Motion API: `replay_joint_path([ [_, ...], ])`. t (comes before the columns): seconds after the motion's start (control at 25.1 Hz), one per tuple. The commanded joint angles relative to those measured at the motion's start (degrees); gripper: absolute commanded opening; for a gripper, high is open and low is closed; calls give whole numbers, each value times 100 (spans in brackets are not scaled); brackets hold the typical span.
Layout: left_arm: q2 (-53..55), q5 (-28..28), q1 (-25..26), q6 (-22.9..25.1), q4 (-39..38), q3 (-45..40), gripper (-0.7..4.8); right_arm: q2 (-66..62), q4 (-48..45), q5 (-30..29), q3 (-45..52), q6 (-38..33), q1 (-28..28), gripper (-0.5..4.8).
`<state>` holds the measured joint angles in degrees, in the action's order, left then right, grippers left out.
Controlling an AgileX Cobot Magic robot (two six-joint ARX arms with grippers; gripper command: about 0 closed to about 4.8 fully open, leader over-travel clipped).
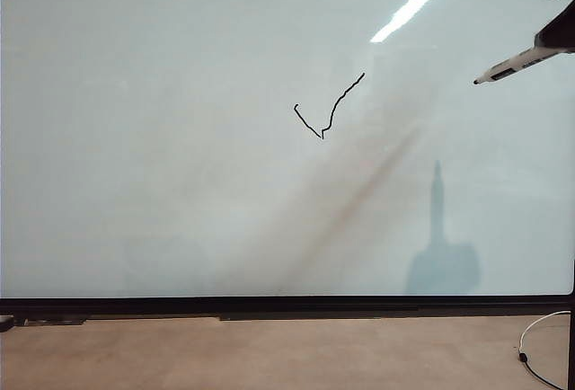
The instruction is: Pick up the pen on the shelf to the right of the whiteboard and draw a check mark.
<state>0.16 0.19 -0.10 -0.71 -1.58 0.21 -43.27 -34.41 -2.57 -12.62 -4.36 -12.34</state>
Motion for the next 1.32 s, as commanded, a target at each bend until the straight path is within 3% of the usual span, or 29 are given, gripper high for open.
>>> replay_joint_path([
  [0.04,2,0,0,26,37,17,-4,273,190,11,50,57,-7,-6],
  [0.28,2,2,0,26,37,17,-4,933,186,149,490,31,-26,-6],
  [0.48,2,2,0,26,37,17,-4,1456,898,208,505,164,-26,-6],
  [0.68,2,0,0,26,37,17,-5,2037,1014,319,774,205,-26,-6],
  [1.32,2,2,0,26,37,17,-5,4105,2844,721,966,356,-26,-6],
])
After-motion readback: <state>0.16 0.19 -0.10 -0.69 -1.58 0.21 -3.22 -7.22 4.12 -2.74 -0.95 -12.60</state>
